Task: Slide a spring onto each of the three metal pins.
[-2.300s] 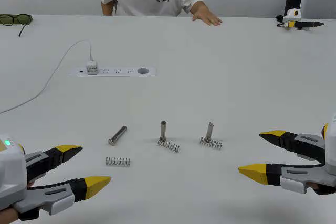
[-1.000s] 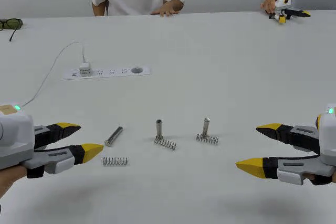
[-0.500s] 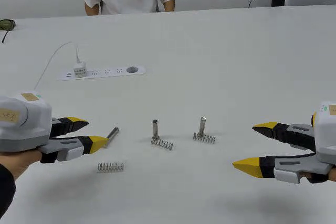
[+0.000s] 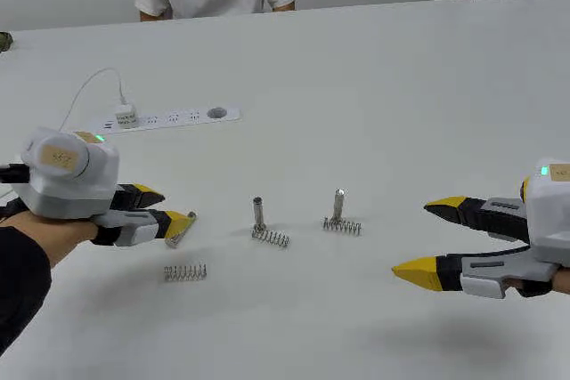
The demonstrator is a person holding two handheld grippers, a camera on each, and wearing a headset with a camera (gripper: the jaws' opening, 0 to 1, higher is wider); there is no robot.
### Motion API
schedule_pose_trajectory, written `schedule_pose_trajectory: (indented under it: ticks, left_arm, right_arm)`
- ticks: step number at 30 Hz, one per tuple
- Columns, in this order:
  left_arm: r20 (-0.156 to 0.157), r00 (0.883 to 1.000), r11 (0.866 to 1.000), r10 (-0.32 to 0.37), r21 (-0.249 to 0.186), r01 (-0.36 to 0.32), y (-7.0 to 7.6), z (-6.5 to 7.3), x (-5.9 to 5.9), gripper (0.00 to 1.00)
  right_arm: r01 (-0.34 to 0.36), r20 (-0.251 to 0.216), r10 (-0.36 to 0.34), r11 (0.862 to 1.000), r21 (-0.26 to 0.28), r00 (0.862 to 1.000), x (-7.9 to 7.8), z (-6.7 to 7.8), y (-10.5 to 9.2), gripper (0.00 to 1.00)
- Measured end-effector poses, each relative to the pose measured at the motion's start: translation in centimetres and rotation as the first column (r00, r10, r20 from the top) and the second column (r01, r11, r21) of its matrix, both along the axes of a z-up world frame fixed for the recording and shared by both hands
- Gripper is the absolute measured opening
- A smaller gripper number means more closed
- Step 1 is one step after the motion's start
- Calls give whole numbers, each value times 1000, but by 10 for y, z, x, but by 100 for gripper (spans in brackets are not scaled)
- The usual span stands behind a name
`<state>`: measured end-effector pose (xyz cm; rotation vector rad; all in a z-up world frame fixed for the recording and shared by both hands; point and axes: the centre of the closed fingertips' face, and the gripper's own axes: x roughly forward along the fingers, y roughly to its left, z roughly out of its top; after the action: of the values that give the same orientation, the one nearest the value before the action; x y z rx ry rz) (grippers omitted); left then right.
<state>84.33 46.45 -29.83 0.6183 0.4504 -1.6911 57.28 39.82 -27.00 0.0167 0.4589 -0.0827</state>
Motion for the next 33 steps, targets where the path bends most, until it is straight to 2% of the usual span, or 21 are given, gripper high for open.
schedule_pose_trajectory:
  ticks: [10,19,30,33]
  left_arm:
    - [8,1000,997,17,80,-18,-10,-16,4,31]
    - [31,999,988,36,147,-40,-13,-30,4,23]
    - [55,997,978,59,197,-68,-15,-42,7,17]
    - [49,996,976,69,204,-77,-16,-42,7,16]
  right_arm:
    - [2,3,-2,1000,-2,1000,0,1,0,66]
    - [3,4,-3,1000,-4,1000,0,2,-1,66]
    - [-1,0,1,1000,-6,1000,0,1,-1,65]
    - [-2,0,2,1000,-7,1000,0,1,-1,65]
